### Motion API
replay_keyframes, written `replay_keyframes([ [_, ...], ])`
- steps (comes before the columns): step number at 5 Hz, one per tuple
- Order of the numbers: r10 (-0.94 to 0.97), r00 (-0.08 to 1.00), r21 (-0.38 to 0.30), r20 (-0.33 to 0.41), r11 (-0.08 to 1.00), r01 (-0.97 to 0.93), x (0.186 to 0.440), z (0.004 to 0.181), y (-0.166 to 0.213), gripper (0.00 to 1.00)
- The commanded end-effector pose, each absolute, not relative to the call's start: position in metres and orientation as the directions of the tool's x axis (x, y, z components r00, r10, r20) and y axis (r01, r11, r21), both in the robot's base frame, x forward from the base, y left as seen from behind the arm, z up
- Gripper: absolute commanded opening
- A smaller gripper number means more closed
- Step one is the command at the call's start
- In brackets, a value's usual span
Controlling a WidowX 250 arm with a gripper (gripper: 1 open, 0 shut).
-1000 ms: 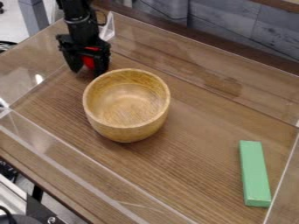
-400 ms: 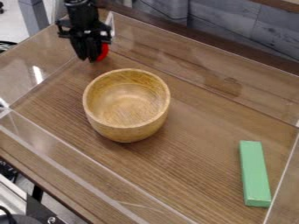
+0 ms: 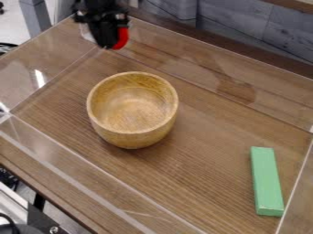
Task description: Move the red fruit to the right
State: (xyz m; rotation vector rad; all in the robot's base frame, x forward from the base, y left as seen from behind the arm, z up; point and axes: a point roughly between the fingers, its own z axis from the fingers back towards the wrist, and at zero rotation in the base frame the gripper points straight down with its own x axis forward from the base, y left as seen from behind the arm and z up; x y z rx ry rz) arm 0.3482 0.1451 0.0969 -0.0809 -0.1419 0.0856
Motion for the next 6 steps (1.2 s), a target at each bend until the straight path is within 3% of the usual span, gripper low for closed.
replay_keyframes([
  [1,0.045,0.973,-0.078,0.228,0.997,-0.028,0.354,0.146,0.125,0.0],
  [2,0.006,0.976,-0.096,0.219,0.995,0.016,0.351,0.151,0.093,0.0],
  [4,-0.05,0.981,-0.125,0.185,0.989,0.074,0.34,0.124,0.001,0.0],
  [6,-0.144,0.98,-0.134,0.141,0.977,0.163,0.32,0.095,-0.033,0.0],
])
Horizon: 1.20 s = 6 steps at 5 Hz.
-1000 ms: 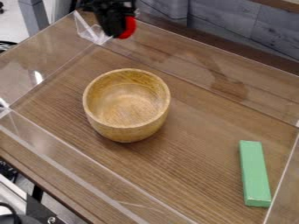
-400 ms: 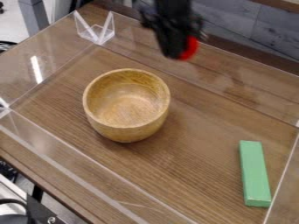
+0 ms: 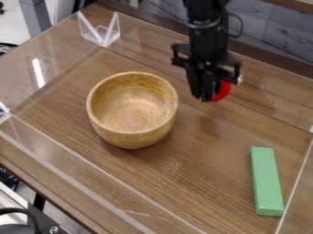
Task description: Move the red fruit to the right
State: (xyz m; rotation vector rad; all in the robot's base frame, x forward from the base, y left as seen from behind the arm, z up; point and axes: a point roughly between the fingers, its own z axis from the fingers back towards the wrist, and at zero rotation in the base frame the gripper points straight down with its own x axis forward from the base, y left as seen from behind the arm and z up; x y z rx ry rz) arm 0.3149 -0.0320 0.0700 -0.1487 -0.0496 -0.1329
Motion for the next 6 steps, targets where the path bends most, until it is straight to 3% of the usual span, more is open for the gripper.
replay_keyframes([
  [1,-0.157,0.978,-0.14,0.135,0.975,0.175,0.309,0.09,-0.043,0.0],
  [4,-0.256,0.959,-0.164,0.118,0.948,0.273,0.29,0.077,-0.037,0.0],
  [6,-0.222,0.968,-0.183,0.117,0.953,0.24,0.276,0.081,-0.054,0.0],
])
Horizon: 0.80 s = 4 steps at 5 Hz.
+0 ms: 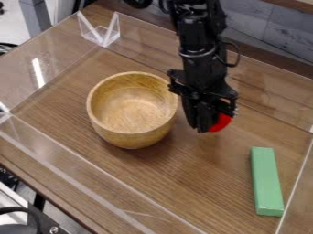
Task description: Move the red fruit to the right
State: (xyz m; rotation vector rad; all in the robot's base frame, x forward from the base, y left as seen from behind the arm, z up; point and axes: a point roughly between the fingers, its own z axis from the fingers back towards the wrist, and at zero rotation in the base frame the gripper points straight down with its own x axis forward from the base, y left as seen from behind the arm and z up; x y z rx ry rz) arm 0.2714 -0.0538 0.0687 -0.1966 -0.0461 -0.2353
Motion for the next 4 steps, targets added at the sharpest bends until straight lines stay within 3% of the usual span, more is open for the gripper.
replay_keyframes([
  [1,-0.225,0.968,-0.182,0.112,0.953,0.242,0.275,0.074,-0.064,0.0],
  [3,-0.26,0.96,-0.17,0.103,0.946,0.274,0.278,0.062,-0.071,0.0],
  [4,-0.274,0.957,-0.166,0.096,0.943,0.287,0.283,0.065,-0.069,1.0],
])
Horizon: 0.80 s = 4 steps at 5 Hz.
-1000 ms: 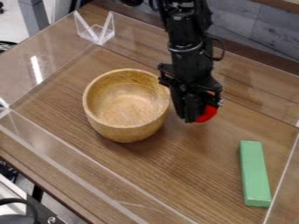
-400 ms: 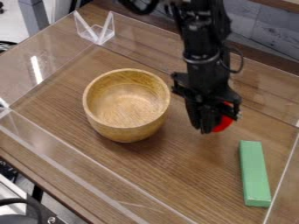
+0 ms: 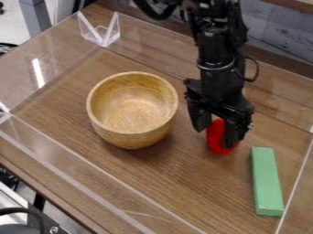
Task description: Move the red fruit to the right
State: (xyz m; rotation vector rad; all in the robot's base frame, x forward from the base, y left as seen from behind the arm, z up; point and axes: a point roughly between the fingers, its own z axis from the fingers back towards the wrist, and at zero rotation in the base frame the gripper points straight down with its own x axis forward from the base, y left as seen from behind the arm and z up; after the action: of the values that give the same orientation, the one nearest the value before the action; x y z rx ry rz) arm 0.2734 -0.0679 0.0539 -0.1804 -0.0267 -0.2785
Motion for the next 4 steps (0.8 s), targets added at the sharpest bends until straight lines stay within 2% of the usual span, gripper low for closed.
replay_keyframes([
  [1,-0.25,0.963,-0.166,0.103,0.95,0.264,0.281,0.076,-0.067,1.0],
  [2,-0.245,0.963,-0.165,0.114,0.951,0.262,0.287,0.089,-0.062,1.0],
  [3,-0.233,0.962,-0.154,0.145,0.955,0.255,0.294,0.11,-0.057,1.0],
  [4,-0.202,0.957,-0.139,0.207,0.962,0.233,0.287,0.148,-0.047,1.0],
])
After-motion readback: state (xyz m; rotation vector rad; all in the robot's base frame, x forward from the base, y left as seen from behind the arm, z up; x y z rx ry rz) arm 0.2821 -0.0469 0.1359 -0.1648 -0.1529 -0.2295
